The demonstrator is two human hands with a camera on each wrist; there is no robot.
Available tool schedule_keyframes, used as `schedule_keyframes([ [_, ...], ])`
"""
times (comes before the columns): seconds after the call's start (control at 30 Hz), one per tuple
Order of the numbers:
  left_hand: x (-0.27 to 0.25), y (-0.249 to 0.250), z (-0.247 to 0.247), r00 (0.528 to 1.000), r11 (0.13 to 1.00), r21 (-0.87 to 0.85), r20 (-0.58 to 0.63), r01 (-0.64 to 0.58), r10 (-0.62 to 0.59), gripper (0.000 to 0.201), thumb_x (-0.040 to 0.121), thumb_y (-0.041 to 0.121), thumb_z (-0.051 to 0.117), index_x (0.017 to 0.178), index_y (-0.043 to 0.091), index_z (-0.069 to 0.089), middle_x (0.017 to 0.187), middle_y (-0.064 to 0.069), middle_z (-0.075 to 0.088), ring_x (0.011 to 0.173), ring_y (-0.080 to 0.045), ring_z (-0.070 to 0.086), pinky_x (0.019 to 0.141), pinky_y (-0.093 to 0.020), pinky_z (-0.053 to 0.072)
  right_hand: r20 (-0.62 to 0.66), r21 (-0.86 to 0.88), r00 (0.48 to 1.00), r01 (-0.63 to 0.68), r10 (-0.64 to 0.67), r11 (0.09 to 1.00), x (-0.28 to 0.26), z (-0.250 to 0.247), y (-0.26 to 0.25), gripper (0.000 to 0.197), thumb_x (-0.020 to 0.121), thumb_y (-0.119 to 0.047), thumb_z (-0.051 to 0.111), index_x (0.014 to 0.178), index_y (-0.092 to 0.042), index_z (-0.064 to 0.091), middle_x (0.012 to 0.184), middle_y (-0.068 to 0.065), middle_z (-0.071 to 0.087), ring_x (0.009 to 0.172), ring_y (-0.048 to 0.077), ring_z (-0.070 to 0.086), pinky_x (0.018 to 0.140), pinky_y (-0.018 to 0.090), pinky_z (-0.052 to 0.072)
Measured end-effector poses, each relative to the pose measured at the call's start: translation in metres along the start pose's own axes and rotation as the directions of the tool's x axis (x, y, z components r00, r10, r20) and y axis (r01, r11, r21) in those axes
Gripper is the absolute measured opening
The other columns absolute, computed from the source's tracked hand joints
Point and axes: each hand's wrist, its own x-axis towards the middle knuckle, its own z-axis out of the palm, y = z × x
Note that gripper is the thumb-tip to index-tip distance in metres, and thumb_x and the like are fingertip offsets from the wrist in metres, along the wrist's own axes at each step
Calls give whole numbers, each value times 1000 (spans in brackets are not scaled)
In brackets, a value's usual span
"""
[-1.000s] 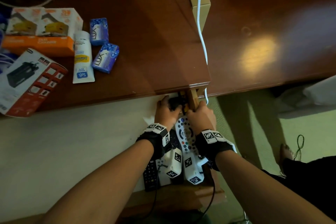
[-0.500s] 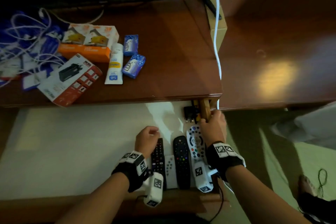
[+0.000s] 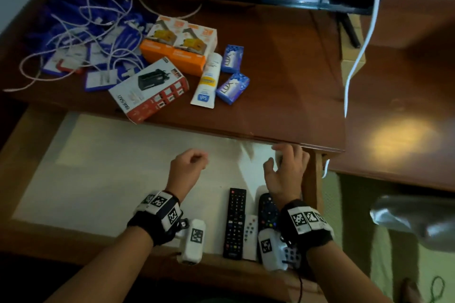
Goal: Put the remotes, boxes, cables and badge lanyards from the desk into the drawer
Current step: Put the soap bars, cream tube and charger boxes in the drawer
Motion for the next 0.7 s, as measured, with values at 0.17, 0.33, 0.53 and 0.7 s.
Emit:
schedule_keyframes([
  [0.17, 39, 59, -6, 970, 970, -2, -5, -244, 244, 8, 85, 16, 66, 83, 22, 70, 76, 8, 68, 74, -9, 62, 72, -22, 48, 71, -11, 986, 150, -149, 989, 67, 23, -45, 23, 71, -18, 52, 92, -12, 58, 91, 13, 55, 87, 32, 44, 76, 37, 30],
  [0.33, 83, 109, 6, 876, 855, 198, 38, -479, 481, 12, 84, 20, 66, 95, 16, 67, 98, -3, 66, 87, -16, 61, 79, -33, 51, 207, -39, 966, 165, -153, 986, 145, 53, -77, 38, 78, -26, 45, 105, -4, 63, 105, 20, 57, 95, 41, 51, 82, 39, 33],
  [0.53, 112, 116, 16, 837, 732, 415, 175, -540, 518, 50, 79, 24, 70, 125, 11, 55, 131, -9, 50, 124, -28, 44, 104, -38, 36, 515, -124, 843, 253, -155, 960, 196, 74, -91, 45, 97, -38, 35, 137, -20, 46, 152, 4, 32, 132, 34, 34, 104, 51, 33],
  [0.7, 114, 107, 17, 808, 642, 498, 270, -583, 524, 57, 84, 28, 67, 137, 18, 49, 144, -2, 43, 130, -24, 37, 105, -37, 36, 681, -241, 727, 343, -94, 908, 215, 77, -91, 45, 101, -46, 26, 145, -38, 30, 159, -12, 13, 142, 25, 15, 110, 58, 17],
])
